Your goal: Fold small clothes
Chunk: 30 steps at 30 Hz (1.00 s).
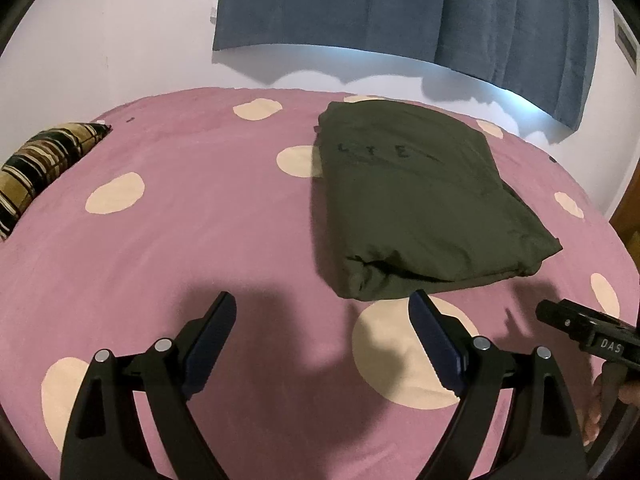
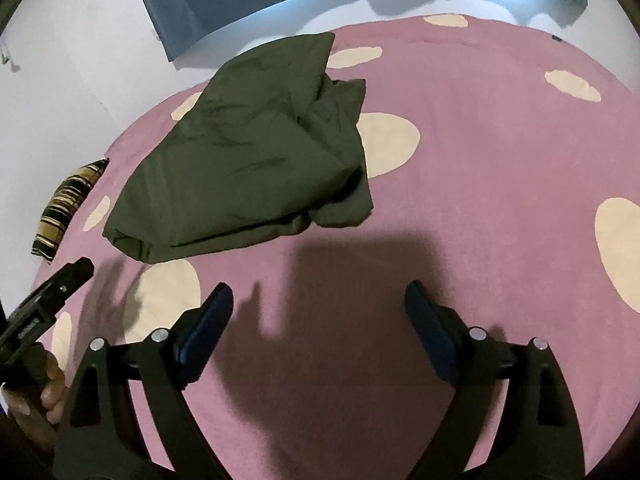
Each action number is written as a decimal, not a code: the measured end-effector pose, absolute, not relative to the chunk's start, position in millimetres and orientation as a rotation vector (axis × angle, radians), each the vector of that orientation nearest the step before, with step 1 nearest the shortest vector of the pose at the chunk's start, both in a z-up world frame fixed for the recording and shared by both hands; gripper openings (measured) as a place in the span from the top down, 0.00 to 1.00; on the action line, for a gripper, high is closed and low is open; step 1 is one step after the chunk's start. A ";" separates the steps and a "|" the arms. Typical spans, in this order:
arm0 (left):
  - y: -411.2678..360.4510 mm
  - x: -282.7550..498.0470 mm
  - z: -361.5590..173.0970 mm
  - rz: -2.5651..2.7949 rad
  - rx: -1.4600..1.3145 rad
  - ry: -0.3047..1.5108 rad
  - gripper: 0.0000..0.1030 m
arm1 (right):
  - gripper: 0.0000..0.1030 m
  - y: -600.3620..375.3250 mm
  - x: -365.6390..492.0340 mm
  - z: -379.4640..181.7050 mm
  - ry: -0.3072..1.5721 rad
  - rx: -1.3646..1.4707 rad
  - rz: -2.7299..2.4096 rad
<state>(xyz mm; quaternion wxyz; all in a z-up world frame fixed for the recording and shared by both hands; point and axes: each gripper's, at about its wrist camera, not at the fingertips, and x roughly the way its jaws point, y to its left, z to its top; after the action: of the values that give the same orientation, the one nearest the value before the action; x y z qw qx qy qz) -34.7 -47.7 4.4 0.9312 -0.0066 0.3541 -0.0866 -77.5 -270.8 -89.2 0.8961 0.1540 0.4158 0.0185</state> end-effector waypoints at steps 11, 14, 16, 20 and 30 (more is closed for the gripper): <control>-46.1 -33.2 1.5 -0.150 -0.018 0.742 0.16 | 0.13 -269.4 -78.8 -86.5 0.850 0.301 0.017; -46.7 -33.8 1.2 -0.146 -0.019 0.745 0.15 | 0.13 -267.0 -78.5 -86.1 0.846 0.289 0.016; -47.3 -34.4 0.9 -0.145 -0.017 0.747 0.16 | 0.13 -266.0 -78.2 -86.3 0.846 0.282 0.015; -47.4 -35.3 0.5 -0.140 -0.018 0.749 0.16 | 0.13 -266.6 -77.1 -87.2 0.849 0.280 0.015; -47.4 -36.3 0.8 -0.129 -0.017 0.746 0.15 | 0.13 -265.9 -77.4 -86.8 0.853 0.275 0.014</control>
<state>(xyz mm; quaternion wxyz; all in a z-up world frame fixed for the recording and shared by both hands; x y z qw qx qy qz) -36.3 -47.4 0.8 0.9291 -0.0085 0.3644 -0.0630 -77.4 -265.9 -86.8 0.9012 0.1329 0.4124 0.0069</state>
